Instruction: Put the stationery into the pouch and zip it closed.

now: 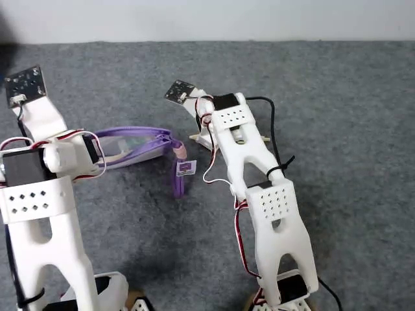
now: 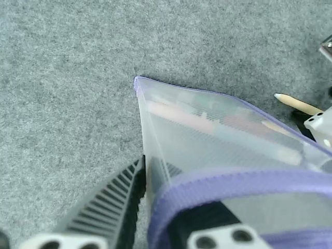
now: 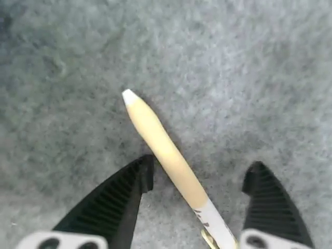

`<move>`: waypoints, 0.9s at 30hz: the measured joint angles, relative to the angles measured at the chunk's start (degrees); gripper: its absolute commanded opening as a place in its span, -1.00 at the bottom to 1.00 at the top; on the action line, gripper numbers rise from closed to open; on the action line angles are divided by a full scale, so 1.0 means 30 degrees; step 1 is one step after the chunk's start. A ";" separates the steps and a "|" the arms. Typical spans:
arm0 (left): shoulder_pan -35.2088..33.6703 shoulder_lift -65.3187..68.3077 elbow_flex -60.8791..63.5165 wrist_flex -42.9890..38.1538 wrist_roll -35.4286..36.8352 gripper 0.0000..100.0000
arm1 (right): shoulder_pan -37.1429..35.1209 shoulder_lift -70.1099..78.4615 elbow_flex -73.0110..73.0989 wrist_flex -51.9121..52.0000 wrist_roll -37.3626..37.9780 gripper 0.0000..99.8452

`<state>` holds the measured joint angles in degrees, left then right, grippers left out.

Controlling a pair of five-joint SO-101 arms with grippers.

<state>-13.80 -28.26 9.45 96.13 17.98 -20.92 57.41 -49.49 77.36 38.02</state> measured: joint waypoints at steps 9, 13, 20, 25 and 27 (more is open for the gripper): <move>0.0000 0.0000 0.0000 0.0117 0.0000 -0.97 | 0.0088 0.0410 -0.1084 0.2784 0.0029 -0.98; 0.0000 0.0000 0.0000 0.0234 0.0000 -0.97 | 0.0176 0.0322 -0.1143 0.3458 -0.0029 -0.98; 0.0000 0.0000 -0.0029 0.0234 0.0000 -0.97 | 0.0234 -0.1143 -0.1114 0.6681 -0.3018 -0.98; 0.0000 0.0000 -0.0029 0.0234 0.0000 -0.97 | 0.0234 -0.3077 -0.1114 0.7648 -0.5685 -0.98; 0.0000 0.0000 -0.0029 0.0234 0.0000 -0.97 | 0.0234 -0.3956 -0.0967 0.7648 -0.6212 -0.98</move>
<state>-13.80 -28.26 9.36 96.84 17.98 -20.22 45.54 -52.40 100.31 19.38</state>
